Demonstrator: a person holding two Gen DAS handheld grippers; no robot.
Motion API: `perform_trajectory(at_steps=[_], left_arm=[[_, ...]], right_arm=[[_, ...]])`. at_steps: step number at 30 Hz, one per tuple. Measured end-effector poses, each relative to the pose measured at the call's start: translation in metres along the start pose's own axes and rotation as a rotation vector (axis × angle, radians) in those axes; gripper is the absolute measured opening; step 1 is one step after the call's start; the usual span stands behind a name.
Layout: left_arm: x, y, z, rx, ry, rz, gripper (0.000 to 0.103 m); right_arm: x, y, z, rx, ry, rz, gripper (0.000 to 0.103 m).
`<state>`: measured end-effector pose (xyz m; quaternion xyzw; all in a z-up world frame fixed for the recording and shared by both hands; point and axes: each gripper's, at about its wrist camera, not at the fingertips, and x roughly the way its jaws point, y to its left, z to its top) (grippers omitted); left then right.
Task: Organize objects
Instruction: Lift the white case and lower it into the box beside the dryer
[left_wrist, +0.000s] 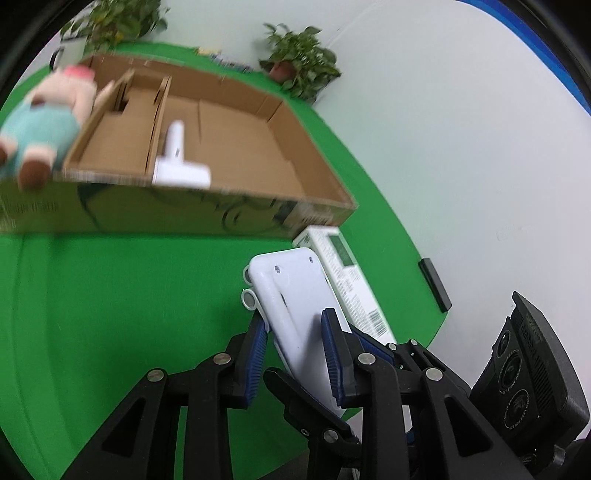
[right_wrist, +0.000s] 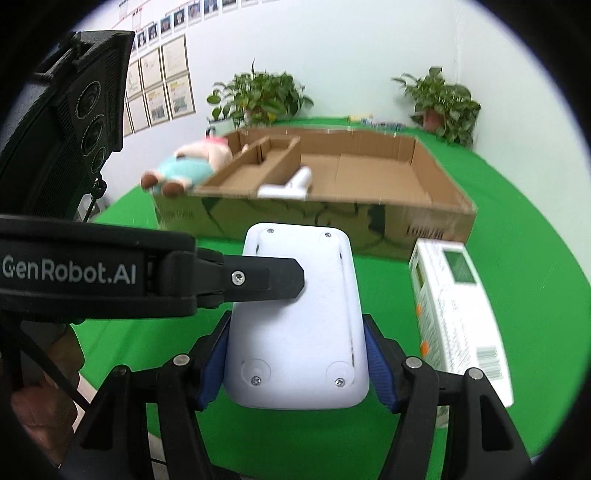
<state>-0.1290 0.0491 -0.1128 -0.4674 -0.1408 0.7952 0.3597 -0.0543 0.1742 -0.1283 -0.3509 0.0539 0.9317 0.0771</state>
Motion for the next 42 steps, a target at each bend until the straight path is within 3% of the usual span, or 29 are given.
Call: perform_trajectory(at_steps=[9, 19, 27, 31, 42], left_arm=[[-0.024, -0.024, 0.039, 0.039, -0.050, 0.020, 0.026], [-0.064, -0.059, 0.127, 0.128, -0.111, 0.028, 0.026], [-0.066, -0.070, 0.214, 0.137, -0.083, 0.019, 0.026], [-0.059, -0.072, 0.240, 0.133, -0.066, 0.023, 0.026], [0.007, -0.033, 0.258, 0.078, 0.035, 0.040, 0.026]], right_arm=[[-0.008, -0.002, 0.037, 0.014, -0.055, 0.004, 0.064], [-0.022, -0.004, 0.116, -0.018, -0.130, -0.008, 0.064], [-0.010, -0.017, 0.190, -0.039, -0.077, -0.017, 0.064], [0.001, -0.026, 0.207, -0.021, -0.046, -0.016, 0.064], [0.058, -0.053, 0.207, 0.042, 0.098, 0.012, 0.064]])
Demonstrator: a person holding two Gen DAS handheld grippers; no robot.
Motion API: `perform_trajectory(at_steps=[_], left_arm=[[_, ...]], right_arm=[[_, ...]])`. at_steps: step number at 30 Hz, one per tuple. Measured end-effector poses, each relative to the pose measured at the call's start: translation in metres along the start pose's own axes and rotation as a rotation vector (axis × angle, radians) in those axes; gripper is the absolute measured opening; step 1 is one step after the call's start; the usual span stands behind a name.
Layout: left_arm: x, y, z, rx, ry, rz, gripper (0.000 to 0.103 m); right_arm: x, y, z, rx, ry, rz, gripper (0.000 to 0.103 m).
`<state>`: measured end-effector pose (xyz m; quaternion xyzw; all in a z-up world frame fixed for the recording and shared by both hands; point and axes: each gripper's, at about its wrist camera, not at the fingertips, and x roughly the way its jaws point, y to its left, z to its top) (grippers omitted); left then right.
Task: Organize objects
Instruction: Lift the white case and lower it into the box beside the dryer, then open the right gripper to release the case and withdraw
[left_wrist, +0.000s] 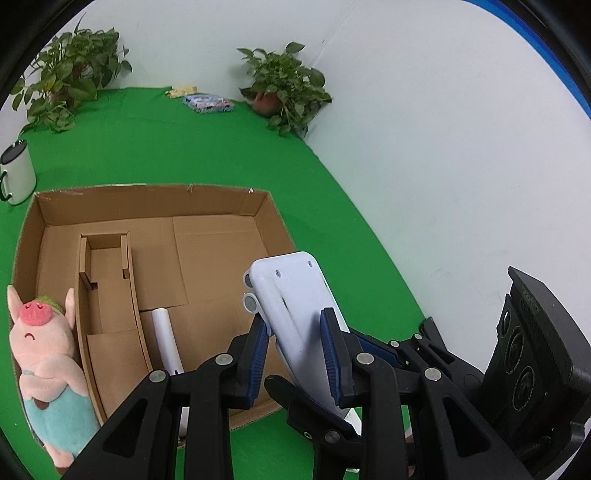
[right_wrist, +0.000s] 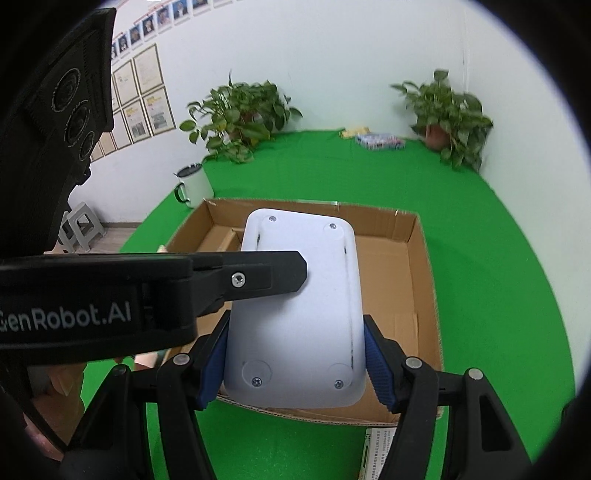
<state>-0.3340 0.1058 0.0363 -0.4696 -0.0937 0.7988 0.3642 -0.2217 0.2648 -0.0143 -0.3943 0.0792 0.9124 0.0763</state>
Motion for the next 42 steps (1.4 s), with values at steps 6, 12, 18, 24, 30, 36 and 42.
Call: perform_trajectory(at_steps=[6, 12, 18, 24, 30, 36, 42], left_arm=[[0.043, 0.028, -0.007, -0.021, 0.061, 0.017, 0.025], [0.088, 0.056, -0.026, -0.043, 0.142, 0.047, 0.025], [0.122, 0.069, -0.046, -0.045, 0.216, 0.076, 0.024], [0.136, 0.078, -0.059, -0.060, 0.255, 0.098, 0.024], [0.139, 0.090, -0.060, -0.093, 0.277, 0.112, 0.024], [0.140, 0.096, -0.058, -0.097, 0.288, 0.149, 0.020], [0.117, 0.091, -0.055, -0.090, 0.235, 0.122, 0.022]], right_arm=[[0.032, -0.012, -0.007, 0.030, 0.069, 0.026, 0.064], [0.072, -0.023, -0.028, 0.077, 0.162, 0.068, 0.064], [0.097, -0.031, -0.053, 0.121, 0.244, 0.106, 0.064], [0.113, -0.036, -0.064, 0.146, 0.314, 0.139, 0.064], [0.121, -0.033, -0.066, 0.149, 0.350, 0.175, 0.065], [0.116, -0.035, -0.065, 0.144, 0.359, 0.225, 0.065], [0.102, -0.041, -0.064, 0.165, 0.321, 0.281, 0.065]])
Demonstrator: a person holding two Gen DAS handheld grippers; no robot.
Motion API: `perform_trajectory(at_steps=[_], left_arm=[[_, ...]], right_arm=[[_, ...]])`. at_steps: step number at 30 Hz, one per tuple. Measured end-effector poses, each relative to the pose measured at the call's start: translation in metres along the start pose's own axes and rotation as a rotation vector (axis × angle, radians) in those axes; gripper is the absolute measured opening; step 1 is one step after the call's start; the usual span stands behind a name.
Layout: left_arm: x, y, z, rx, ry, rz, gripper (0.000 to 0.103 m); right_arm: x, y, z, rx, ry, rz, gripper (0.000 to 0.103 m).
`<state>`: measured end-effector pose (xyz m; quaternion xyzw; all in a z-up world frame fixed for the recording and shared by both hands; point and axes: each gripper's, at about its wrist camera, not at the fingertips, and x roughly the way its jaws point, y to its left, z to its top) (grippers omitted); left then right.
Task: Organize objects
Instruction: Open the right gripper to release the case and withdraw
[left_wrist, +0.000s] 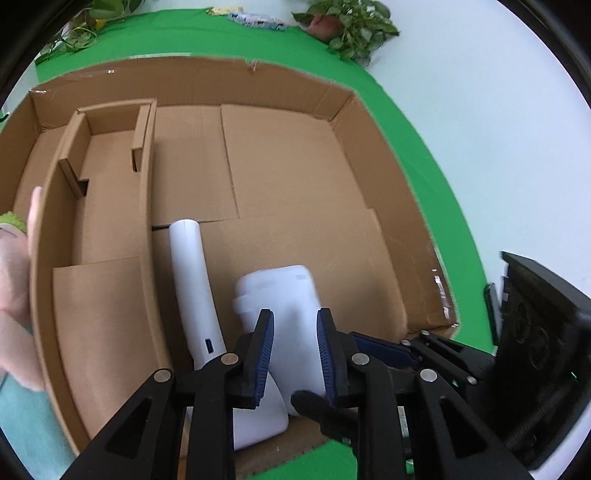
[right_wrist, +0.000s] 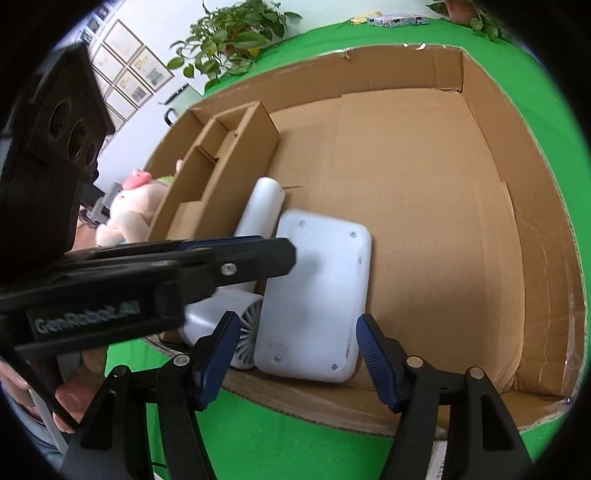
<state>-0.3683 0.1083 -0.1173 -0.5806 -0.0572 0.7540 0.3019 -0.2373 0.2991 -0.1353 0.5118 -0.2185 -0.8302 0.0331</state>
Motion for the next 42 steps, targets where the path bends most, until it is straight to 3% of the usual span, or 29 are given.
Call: perform_trajectory(at_steps=[9, 13, 20, 23, 26, 28, 29, 33, 37, 42], left_arm=[[-0.048, 0.005, -0.022, 0.017, -0.109, 0.026, 0.023], [-0.071, 0.011, -0.034, 0.001, -0.190, 0.038, 0.029], [-0.097, 0.012, -0.059, 0.012, -0.327, 0.113, 0.030], [-0.114, 0.005, -0.077, 0.039, -0.424, 0.185, 0.046], [-0.136, -0.009, -0.102, 0.075, -0.578, 0.274, 0.074], [-0.149, -0.017, -0.123, 0.084, -0.688, 0.347, 0.100], [-0.153, -0.021, -0.134, 0.086, -0.737, 0.378, 0.103], [-0.154, -0.026, -0.163, 0.056, -0.771, 0.451, 0.102], [-0.146, -0.034, -0.187, 0.063, -0.761, 0.502, 0.102], [-0.140, -0.049, -0.207, 0.095, -0.755, 0.513, 0.102]], right_arm=[[0.016, -0.003, 0.006, 0.003, 0.006, -0.066, 0.065], [0.017, 0.001, 0.005, -0.008, 0.015, -0.068, 0.064], [0.013, 0.004, 0.005, -0.011, 0.028, -0.068, 0.065], [-0.004, 0.010, -0.001, -0.036, -0.057, -0.140, 0.070], [-0.035, 0.030, -0.019, -0.154, -0.241, -0.281, 0.079], [-0.052, 0.040, -0.036, -0.217, -0.346, -0.335, 0.080], [-0.058, 0.044, -0.045, -0.234, -0.385, -0.354, 0.082], [-0.073, 0.053, -0.085, -0.252, -0.503, -0.397, 0.082], [-0.079, 0.046, -0.117, -0.183, -0.530, -0.371, 0.082], [-0.082, 0.044, -0.131, -0.164, -0.526, -0.388, 0.082]])
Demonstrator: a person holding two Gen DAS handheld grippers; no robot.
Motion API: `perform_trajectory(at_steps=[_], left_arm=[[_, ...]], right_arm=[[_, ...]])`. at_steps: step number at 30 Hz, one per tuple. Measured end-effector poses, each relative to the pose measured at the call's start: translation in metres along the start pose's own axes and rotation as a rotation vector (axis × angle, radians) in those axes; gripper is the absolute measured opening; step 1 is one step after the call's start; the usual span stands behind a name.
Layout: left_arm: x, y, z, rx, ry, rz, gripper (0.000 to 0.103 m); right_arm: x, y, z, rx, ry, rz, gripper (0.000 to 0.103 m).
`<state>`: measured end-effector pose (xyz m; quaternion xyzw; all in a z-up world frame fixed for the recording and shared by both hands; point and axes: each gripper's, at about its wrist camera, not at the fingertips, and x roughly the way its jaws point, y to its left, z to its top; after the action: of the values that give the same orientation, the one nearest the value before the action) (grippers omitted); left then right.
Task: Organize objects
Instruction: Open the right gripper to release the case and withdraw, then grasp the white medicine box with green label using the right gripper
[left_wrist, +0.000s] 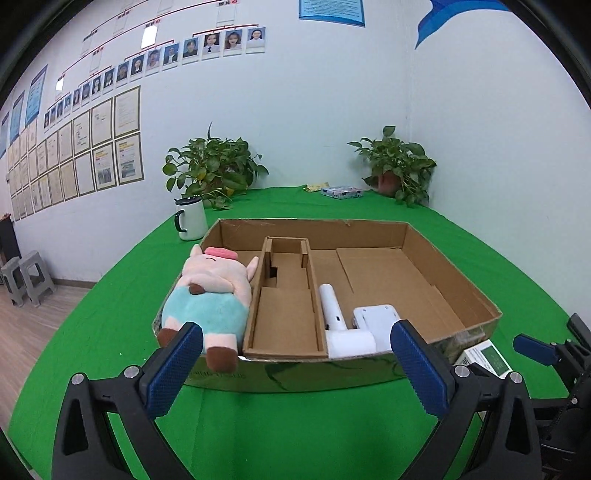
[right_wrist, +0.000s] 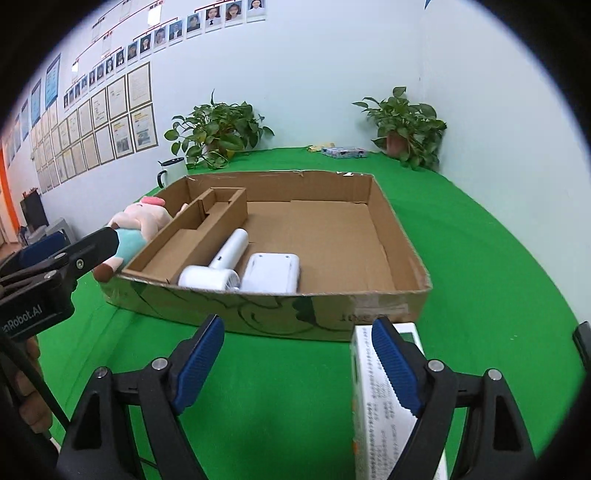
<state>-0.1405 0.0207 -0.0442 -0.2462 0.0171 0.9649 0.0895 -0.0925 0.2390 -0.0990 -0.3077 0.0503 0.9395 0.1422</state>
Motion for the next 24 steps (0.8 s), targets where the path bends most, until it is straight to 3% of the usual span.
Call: perform_trajectory(at_steps=[5, 19, 21, 24], left_arm=[[-0.004, -0.016, -0.004, 0.002, 0.003, -0.028, 0.102], [-0.016, -0.020, -0.003, -0.007, -0.004, 0.002, 0.101], [-0.012, -0.018, -0.005, -0.020, 0.015, 0.002, 0.095], [-0.006, -0.016, -0.008, -0.014, 0.044, -0.014, 0.074]], right_arm=[[-0.010, 0.000, -0.004, 0.000, -0.015, -0.007, 0.082], [-0.021, 0.006, -0.008, -0.011, -0.042, 0.011, 0.082], [-0.024, 0.006, -0.008, -0.006, -0.056, 0.025, 0.082], [-0.031, 0.006, -0.010, -0.017, -0.076, 0.042, 0.082]])
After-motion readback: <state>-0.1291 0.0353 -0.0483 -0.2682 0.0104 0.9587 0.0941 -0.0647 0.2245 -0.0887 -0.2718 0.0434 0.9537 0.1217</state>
